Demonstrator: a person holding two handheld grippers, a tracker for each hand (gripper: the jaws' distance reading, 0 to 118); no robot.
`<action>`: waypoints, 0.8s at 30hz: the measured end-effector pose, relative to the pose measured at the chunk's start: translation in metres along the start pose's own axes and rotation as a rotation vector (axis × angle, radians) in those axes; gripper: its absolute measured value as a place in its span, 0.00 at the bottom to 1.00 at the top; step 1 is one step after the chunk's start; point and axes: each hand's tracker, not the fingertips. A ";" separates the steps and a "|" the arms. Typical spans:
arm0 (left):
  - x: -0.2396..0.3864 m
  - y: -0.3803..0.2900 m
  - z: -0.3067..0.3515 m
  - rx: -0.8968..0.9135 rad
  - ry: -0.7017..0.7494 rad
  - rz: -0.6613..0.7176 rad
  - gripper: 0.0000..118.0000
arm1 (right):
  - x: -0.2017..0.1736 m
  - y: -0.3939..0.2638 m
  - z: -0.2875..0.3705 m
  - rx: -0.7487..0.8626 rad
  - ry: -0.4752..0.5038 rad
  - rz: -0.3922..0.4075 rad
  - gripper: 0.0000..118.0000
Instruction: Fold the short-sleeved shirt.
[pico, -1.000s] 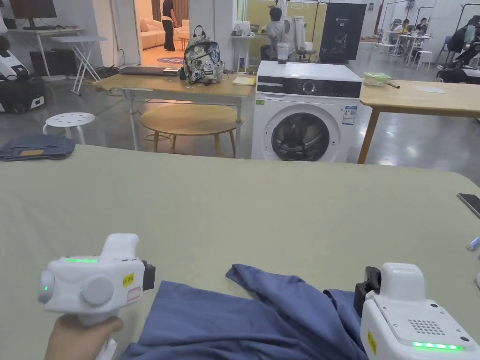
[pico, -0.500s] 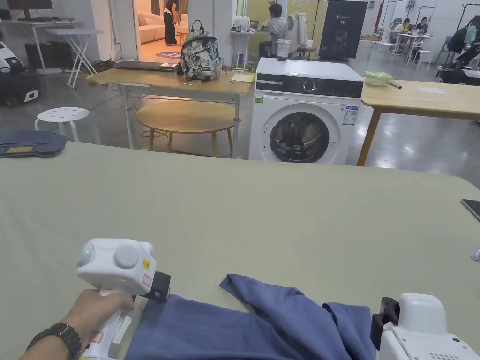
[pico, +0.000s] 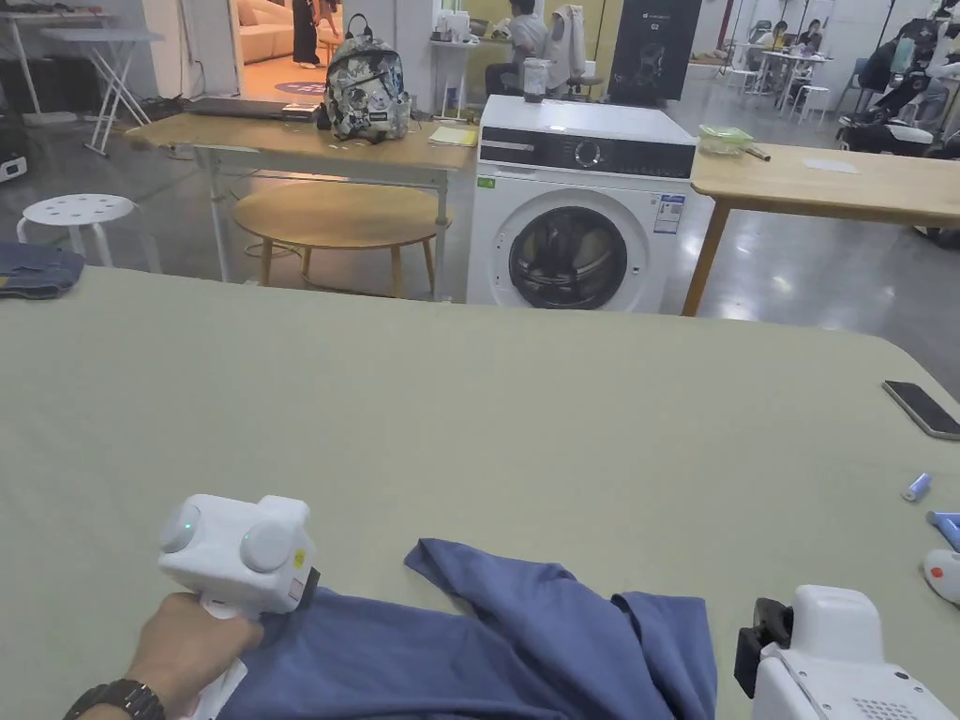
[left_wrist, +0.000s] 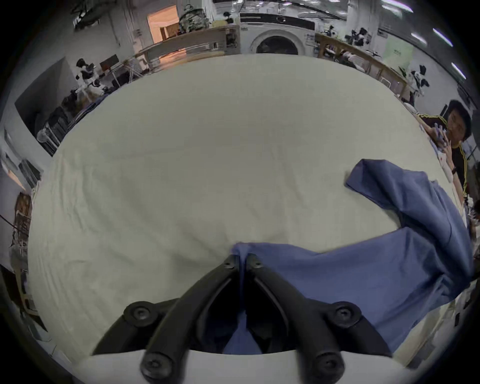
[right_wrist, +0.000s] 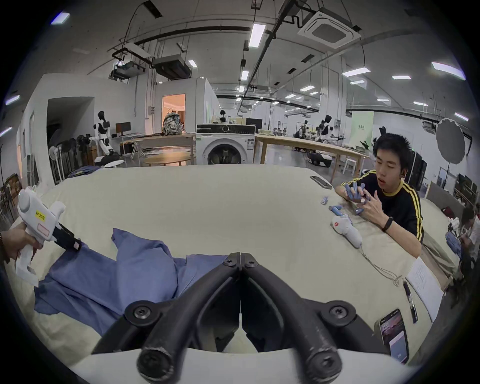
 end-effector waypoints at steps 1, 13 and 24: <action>-0.004 -0.001 0.006 0.015 -0.027 0.029 0.00 | 0.003 0.002 -0.004 -0.008 0.006 -0.006 0.00; -0.015 -0.033 0.098 0.244 -0.115 0.061 0.00 | 0.013 0.036 -0.128 -0.429 0.115 0.023 0.68; -0.019 -0.063 0.102 0.244 -0.101 0.091 0.00 | -0.001 0.013 -0.179 -0.646 0.164 -0.039 0.04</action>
